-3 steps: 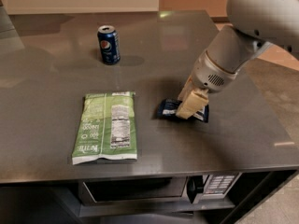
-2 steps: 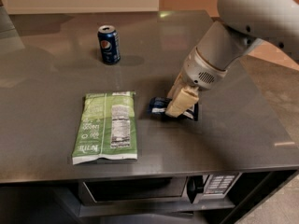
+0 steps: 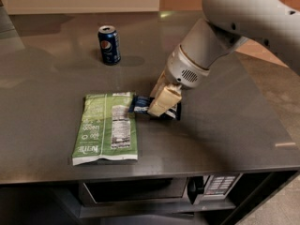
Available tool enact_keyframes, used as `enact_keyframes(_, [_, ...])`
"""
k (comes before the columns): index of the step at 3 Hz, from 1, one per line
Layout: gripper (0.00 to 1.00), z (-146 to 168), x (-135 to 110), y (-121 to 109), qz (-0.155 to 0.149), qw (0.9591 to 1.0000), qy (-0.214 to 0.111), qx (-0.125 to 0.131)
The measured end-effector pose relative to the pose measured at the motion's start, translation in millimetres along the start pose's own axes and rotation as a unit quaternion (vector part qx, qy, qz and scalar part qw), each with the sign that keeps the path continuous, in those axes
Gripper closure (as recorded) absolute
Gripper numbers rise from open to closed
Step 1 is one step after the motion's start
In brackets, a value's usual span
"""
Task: Move rxbar blueberry near green jalapeno chip bag
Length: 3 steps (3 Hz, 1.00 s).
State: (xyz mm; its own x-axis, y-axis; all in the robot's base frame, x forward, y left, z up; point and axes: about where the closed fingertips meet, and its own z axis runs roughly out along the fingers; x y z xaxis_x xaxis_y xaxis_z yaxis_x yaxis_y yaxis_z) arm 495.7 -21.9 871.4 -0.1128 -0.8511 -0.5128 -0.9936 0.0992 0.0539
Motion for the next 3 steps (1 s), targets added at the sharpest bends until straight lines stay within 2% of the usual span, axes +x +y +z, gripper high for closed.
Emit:
enact_keyframes(1, [0.82,8.5,-10.9,9.3,0.001,0.9999,-0.011,-0.01])
enact_keyframes(3, [0.36,14.0,-14.6,17.3,0.0,0.9997,-0.017,-0.018])
